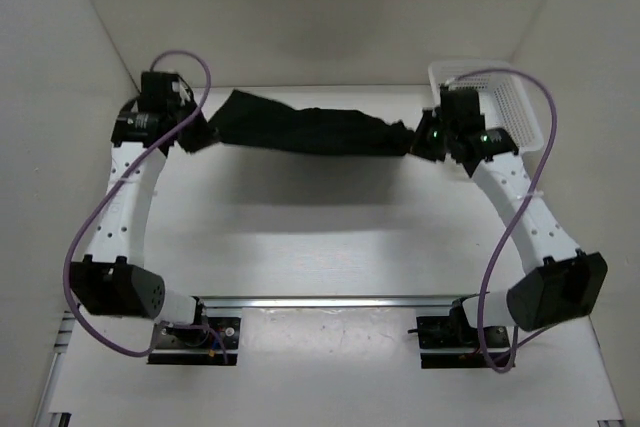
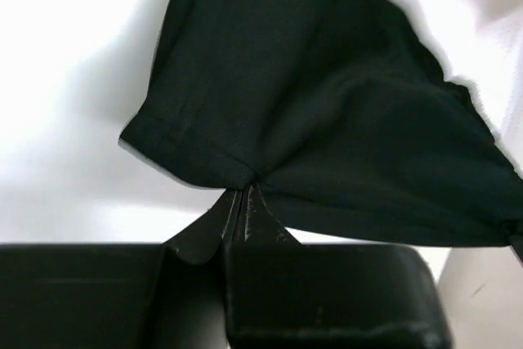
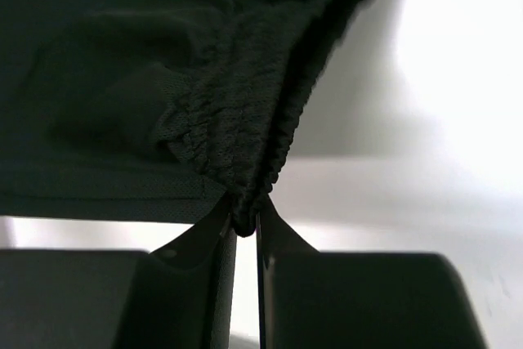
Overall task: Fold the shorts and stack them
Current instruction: Flatten the shorts out
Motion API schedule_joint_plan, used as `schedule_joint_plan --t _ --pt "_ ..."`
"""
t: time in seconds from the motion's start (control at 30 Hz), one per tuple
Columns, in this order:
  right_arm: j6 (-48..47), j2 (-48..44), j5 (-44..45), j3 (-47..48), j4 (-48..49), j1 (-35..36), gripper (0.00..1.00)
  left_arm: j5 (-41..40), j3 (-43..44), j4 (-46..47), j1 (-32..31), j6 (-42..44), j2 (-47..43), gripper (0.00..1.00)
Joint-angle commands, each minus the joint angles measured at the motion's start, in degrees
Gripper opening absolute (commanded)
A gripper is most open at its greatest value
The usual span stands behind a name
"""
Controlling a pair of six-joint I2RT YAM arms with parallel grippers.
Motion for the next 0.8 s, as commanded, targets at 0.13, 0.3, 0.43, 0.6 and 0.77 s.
schedule_joint_plan --t 0.13,0.3,0.43,0.6,0.77 --pt "2.2 -22.6 3.9 -34.0 0.8 0.9 0.18 0.8 -39.5 4.0 -2.3 -3.0 -13.9 0.36" --pt "7.0 -31.5 7.6 -43.1 -2.6 0.9 0.77 -0.2 -41.6 3.5 -2.3 -3.0 -16.8 1.0" --pt "6.2 -27.9 10.2 -38.0 -2.9 0.9 0.77 -2.5 -29.4 1.8 -2.9 -0.1 -8.8 0.88" --pt "2.3 -12.7 12.0 -26.3 -1.5 0.9 0.26 -4.2 -8.7 0.7 -8.3 3.5 10.3 0.58" --pt "-1.1 1.5 6.6 -16.0 -0.2 -1.2 0.07 -5.5 15.1 -3.5 -14.2 4.7 29.0 0.64"
